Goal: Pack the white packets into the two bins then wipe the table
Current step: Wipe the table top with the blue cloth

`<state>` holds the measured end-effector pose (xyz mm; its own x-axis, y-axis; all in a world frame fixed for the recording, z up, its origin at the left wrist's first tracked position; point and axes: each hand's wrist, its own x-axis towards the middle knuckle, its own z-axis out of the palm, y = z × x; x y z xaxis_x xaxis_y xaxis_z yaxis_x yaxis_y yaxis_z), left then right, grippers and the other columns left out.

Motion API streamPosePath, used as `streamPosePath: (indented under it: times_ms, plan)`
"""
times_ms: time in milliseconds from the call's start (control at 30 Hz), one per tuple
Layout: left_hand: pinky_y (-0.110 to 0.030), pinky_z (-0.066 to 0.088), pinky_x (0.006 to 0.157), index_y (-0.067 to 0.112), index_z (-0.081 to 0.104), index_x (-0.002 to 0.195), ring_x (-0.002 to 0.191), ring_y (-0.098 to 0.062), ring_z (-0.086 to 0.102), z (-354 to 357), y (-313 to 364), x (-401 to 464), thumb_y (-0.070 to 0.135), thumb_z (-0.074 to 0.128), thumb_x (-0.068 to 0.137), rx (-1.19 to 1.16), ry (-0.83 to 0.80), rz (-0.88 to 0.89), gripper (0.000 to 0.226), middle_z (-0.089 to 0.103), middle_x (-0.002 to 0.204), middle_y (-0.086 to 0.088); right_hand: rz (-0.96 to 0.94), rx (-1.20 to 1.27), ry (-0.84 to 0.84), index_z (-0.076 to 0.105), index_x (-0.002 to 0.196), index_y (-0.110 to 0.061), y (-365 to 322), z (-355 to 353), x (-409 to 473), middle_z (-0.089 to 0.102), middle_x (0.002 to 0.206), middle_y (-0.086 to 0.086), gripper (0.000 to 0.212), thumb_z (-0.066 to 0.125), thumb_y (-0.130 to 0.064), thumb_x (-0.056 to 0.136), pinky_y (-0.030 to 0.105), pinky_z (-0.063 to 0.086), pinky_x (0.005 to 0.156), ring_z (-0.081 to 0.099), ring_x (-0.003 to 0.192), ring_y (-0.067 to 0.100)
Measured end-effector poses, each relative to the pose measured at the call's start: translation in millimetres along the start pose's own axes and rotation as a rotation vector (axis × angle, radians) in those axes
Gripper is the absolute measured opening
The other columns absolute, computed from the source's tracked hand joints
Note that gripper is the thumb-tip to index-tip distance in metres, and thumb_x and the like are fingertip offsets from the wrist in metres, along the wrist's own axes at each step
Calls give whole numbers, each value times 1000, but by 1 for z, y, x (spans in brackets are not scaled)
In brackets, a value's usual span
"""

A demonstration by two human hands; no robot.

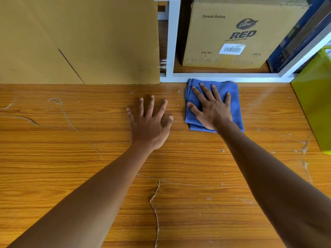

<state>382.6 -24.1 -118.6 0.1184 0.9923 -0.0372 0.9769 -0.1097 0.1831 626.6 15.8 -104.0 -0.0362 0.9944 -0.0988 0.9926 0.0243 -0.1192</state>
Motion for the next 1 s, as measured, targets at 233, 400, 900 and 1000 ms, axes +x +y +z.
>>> streamPosePath:
  times_ms: [233, 400, 900, 1000]
  plan:
    - [-73, -4, 123, 51, -7, 164, 162, -32, -16, -3, 0, -1, 74, -1, 102, -3, -18, 7, 66, -15, 176, 5, -178, -58, -26, -7, 165, -47, -20, 7, -36, -5, 176, -15, 78, 4, -84, 97, 72, -2, 123, -10, 163, 21]
    - [-73, -6, 123, 52, -8, 163, 162, -30, -19, -1, 0, -1, 67, -5, 105, -28, -15, 0, 61, -16, 176, 6, -222, -50, -36, -6, 164, -50, -17, 2, 9, -7, 175, -18, 74, 7, -81, 99, 74, -2, 122, -7, 163, 21]
    - [-74, -4, 122, 53, -7, 163, 162, -30, -18, 0, -1, 0, 66, -3, 105, -16, -13, -6, 60, -15, 176, 6, -165, -53, -46, -6, 164, -50, -32, 1, 20, -6, 176, -16, 76, 6, -83, 97, 76, -1, 121, -6, 163, 22]
    - [-74, -5, 122, 52, -8, 164, 162, -30, -18, -2, -1, -1, 67, -3, 105, -24, -26, -1, 60, -15, 176, 5, -103, -43, -32, -8, 165, -48, -36, 5, -12, -8, 175, -15, 77, 5, -82, 97, 76, -1, 121, -8, 163, 22]
